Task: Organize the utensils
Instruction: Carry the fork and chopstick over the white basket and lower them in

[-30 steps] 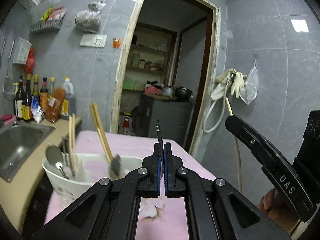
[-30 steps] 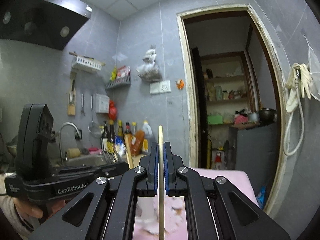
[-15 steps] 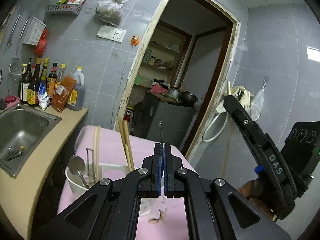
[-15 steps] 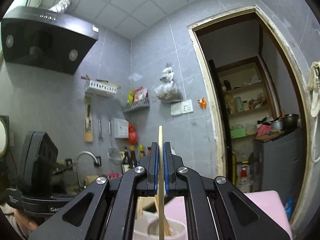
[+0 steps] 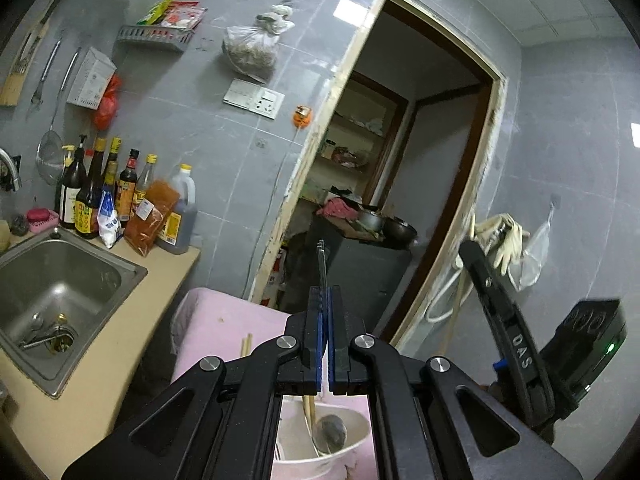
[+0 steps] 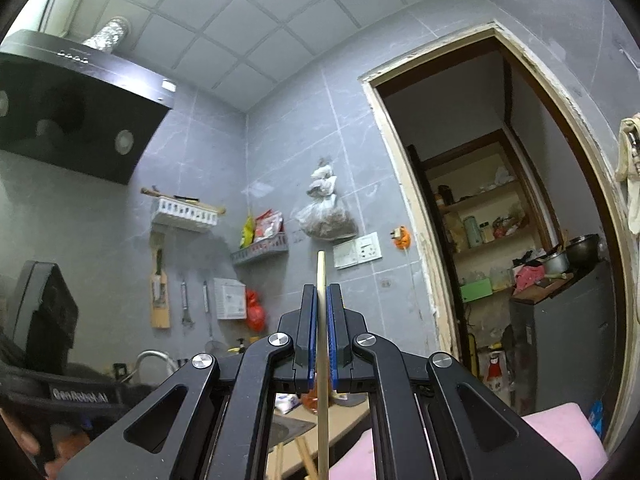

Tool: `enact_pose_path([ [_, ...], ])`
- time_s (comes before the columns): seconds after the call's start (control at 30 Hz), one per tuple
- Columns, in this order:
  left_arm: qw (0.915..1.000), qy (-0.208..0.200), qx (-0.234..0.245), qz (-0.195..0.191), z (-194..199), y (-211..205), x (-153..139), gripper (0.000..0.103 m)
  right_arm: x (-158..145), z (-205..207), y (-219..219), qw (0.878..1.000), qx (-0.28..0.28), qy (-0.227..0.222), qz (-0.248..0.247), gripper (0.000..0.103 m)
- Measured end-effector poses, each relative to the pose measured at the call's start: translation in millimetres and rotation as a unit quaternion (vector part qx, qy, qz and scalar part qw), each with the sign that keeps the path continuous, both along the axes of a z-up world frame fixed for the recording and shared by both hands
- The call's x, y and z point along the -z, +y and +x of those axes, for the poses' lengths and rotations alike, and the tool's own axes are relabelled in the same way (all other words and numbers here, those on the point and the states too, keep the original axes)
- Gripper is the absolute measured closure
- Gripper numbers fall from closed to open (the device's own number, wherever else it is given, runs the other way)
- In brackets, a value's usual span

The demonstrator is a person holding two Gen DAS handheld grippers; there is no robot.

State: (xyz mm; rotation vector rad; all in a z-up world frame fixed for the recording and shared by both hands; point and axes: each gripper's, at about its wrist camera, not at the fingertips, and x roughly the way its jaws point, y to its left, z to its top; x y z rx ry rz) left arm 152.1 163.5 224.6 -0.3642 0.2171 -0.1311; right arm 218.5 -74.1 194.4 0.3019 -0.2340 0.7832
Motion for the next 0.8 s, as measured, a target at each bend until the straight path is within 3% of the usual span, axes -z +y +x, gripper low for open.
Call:
enact_pose_path([
  [0.4, 0.9992, -0.005, -0.028, -0.029, 13, 28, 8, 0.103, 28, 26, -10, 0.998, -0.016, 0.016, 0.057, 0.100],
  [0.8, 0.9984, 0.015, -0.035, -0.042, 22, 27, 37, 0.103, 43, 36, -4, 0.998, 0.003, 0.028, 0.058, 0.100],
])
